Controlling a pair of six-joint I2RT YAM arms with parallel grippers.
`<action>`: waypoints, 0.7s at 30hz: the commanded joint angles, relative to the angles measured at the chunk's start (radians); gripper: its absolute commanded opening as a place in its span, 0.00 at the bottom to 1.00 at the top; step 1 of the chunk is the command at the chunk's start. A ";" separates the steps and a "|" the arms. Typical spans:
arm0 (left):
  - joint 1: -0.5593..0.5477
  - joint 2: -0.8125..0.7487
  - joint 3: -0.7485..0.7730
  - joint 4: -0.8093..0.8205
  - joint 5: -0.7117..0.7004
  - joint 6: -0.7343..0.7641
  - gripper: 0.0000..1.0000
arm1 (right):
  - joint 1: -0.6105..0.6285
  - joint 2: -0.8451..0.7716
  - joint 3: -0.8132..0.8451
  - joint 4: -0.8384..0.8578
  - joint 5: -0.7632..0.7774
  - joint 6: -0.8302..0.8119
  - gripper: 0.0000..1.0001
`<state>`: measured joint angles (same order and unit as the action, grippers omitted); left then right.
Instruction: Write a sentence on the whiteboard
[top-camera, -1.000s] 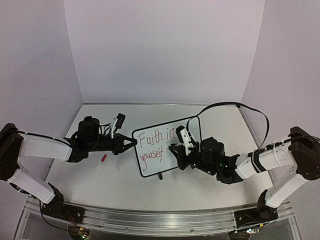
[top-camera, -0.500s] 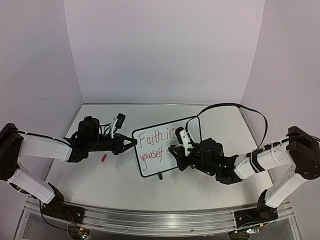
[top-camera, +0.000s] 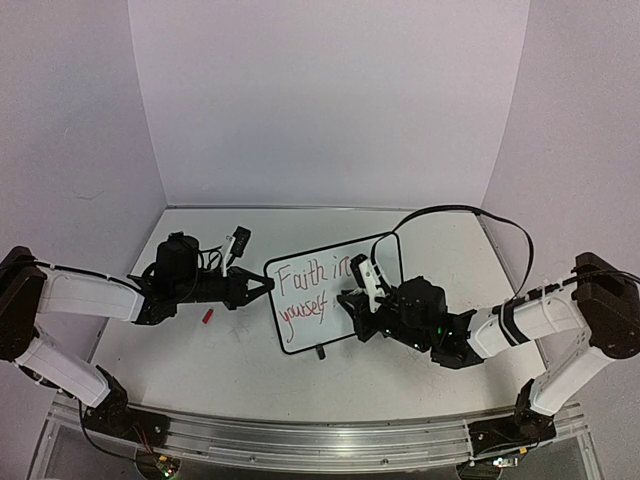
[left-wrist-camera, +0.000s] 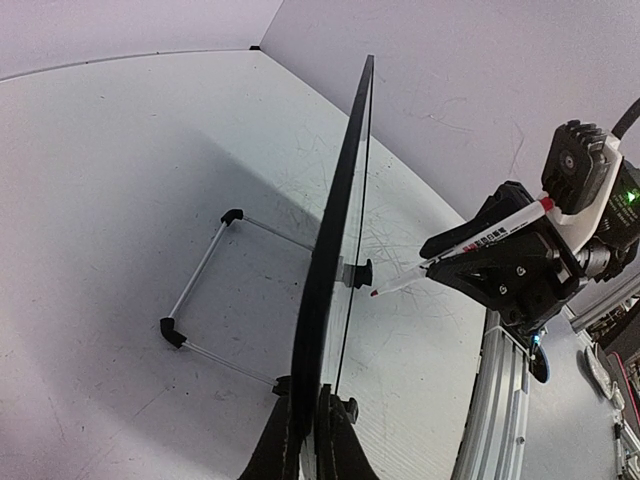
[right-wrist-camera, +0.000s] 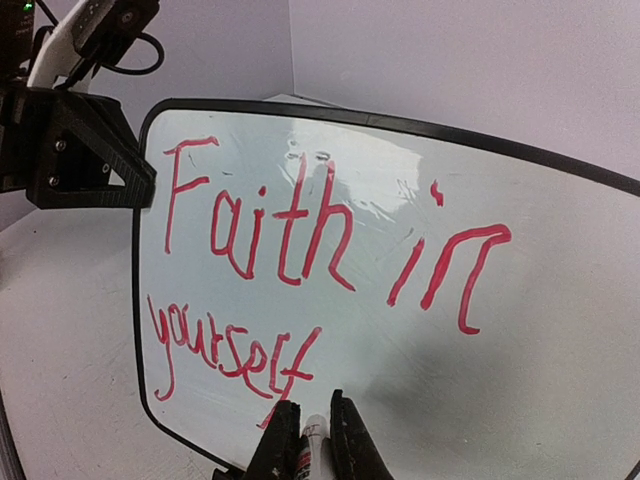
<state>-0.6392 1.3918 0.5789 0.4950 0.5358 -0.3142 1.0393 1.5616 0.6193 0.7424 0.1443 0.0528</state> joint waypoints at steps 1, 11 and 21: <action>0.001 -0.010 0.021 -0.012 -0.047 0.026 0.00 | 0.001 -0.004 0.001 0.043 0.080 0.019 0.00; 0.001 -0.005 0.024 -0.012 -0.043 0.029 0.00 | 0.002 -0.017 -0.016 0.058 0.097 0.011 0.00; -0.001 -0.011 0.021 -0.012 -0.042 0.030 0.00 | 0.002 -0.007 -0.004 0.078 0.094 0.014 0.00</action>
<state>-0.6392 1.3918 0.5789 0.4950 0.5361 -0.3141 1.0393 1.5615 0.6010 0.7625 0.2454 0.0647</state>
